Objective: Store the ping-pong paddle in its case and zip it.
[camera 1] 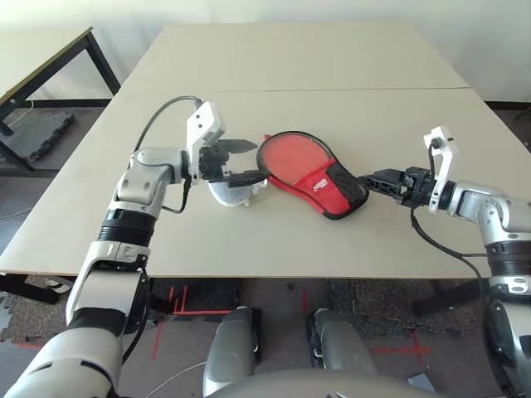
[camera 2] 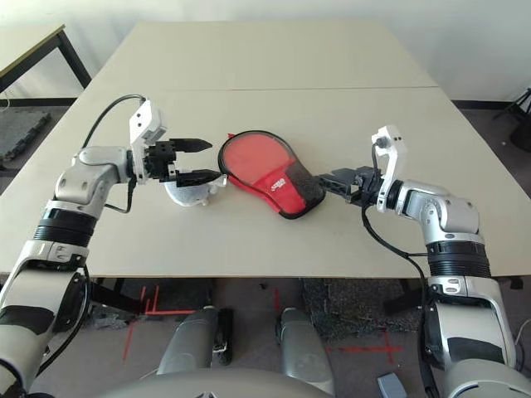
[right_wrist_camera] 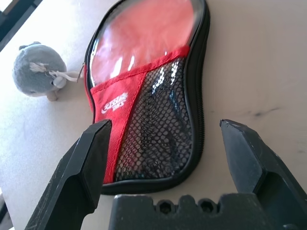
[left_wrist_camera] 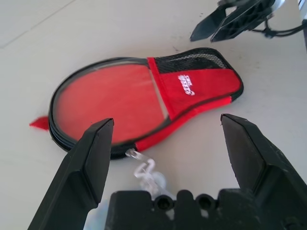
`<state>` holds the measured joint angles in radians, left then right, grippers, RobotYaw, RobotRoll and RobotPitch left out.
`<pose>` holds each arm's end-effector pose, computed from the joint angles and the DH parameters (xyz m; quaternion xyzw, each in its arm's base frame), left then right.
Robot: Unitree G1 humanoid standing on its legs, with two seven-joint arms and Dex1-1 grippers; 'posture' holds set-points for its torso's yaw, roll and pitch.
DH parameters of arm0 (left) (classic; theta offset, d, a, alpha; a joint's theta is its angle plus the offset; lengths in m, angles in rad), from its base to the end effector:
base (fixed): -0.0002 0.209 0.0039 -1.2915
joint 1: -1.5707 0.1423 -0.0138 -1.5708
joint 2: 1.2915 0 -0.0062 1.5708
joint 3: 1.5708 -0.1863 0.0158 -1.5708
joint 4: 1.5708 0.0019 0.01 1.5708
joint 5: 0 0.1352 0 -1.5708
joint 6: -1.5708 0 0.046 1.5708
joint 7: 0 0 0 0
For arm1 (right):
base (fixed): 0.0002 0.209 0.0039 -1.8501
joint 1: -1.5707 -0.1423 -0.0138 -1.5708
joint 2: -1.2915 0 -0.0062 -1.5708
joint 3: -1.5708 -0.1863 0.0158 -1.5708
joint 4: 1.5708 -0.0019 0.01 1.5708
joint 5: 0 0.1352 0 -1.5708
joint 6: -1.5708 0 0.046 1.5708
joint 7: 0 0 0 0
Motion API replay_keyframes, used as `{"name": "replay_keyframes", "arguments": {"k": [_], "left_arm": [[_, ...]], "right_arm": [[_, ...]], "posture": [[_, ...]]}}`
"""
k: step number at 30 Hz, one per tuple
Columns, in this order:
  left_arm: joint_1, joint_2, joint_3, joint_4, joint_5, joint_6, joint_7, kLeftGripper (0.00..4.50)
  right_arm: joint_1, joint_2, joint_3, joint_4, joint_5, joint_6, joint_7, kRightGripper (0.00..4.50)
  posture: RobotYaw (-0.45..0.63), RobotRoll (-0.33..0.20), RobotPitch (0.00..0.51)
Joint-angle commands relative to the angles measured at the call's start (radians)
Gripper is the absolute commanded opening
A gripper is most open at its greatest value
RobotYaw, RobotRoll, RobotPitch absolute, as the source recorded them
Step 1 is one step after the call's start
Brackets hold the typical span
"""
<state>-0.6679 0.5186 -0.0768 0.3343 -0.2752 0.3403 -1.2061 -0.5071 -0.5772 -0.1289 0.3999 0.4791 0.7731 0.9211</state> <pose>0.3132 0.2188 0.1589 0.1001 0.0780 -0.5622 0.8172 0.2785 -0.2778 0.1088 0.1486 0.2365 0.3480 0.8949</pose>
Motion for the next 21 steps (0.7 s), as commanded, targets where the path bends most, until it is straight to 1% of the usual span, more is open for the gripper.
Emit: {"name": "replay_keyframes", "arguments": {"k": [1, 10, 15, 21], "left_arm": [[0.03, 0.015, 0.011, -0.058, -0.021, 0.036, 0.013, 4.5], [0.062, 0.02, 0.027, -0.109, -0.037, 0.068, 0.043, 4.5], [0.07, 0.017, 0.028, -0.119, -0.041, 0.073, 0.052, 4.5], [0.066, 0.015, 0.022, -0.114, -0.042, 0.072, 0.057, 4.5]], "right_arm": [[-0.013, 0.009, 0.017, 0.043, -0.02, -0.02, 0.007, 4.47], [-0.024, 0.033, 0.035, 0.119, -0.05, -0.031, 0.023, 4.47], [-0.011, 0.045, 0.05, 0.105, -0.057, -0.021, 0.025, 4.47], [0.024, 0.054, 0.07, 0.041, -0.054, 0.011, 0.029, 4.47]], "posture": [[0.09, 0.0, 0.084], [0.11, 0.0, 0.089], [0.11, 0.0, 0.092], [0.1, 0.0, 0.095]]}}
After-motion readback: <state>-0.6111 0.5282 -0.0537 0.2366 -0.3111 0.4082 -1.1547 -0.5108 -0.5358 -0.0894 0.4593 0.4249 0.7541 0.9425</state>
